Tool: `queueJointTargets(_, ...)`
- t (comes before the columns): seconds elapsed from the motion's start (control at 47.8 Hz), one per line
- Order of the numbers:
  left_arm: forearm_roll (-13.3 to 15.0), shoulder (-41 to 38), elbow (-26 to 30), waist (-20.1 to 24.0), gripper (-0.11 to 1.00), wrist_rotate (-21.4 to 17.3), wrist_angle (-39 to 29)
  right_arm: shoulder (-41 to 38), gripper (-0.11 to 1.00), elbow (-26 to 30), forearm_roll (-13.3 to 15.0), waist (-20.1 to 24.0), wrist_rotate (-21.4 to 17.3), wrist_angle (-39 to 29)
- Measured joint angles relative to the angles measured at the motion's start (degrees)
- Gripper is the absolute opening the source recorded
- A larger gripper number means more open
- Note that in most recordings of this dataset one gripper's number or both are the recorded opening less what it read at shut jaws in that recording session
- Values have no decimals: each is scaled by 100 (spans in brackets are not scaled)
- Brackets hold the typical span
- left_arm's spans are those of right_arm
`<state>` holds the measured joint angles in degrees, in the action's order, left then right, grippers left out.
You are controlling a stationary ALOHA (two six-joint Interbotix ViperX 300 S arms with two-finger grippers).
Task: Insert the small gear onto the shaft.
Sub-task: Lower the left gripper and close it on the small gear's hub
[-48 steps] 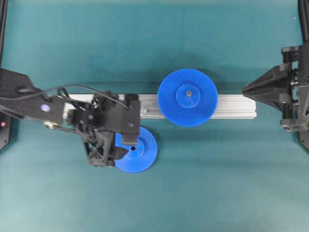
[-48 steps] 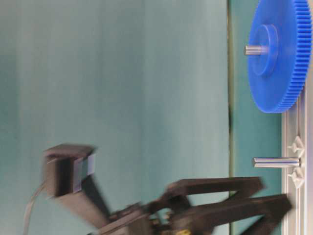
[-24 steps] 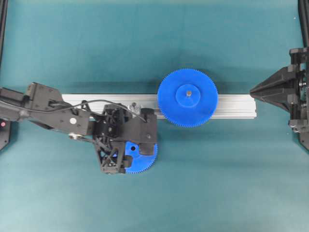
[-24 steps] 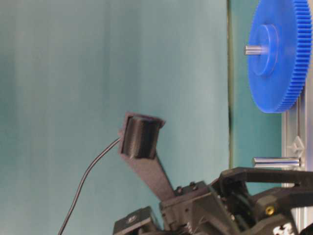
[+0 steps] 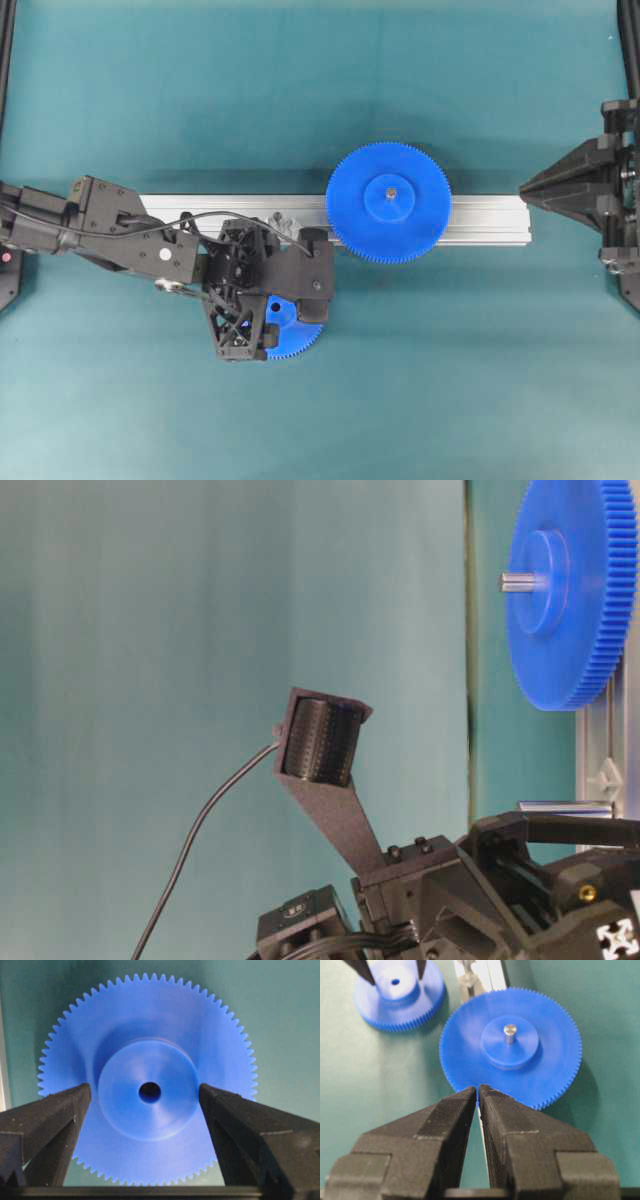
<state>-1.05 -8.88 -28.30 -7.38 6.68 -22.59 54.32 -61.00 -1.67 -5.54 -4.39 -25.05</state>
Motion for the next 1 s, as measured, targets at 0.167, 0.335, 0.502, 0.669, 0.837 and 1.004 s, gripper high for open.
queueJointTargets(0.167, 0, -44, 0, 0, 90, 0, 0, 53, 27, 0, 0, -9, 0, -9)
queueJointTargets(0.335, 0, -105, 9, 0, 90, -26, 0, 97, 27, -35, -9, -9, 0, -9)
queueJointTargets(0.502, 0, -141, 18, 9, 90, 0, 0, 123, 27, -70, -9, -9, -9, -9)
queueJointTargets(0.669, -9, -149, 35, 9, 90, 9, 0, 149, 27, -105, 0, 0, 0, 0)
queueJointTargets(0.837, -9, -158, 35, 0, 90, 9, 0, 185, 27, -105, 0, -9, -9, 0)
queueJointTargets(1.004, -9, -185, 44, 0, 90, 9, 0, 211, 27, -132, -9, -9, -9, 0)
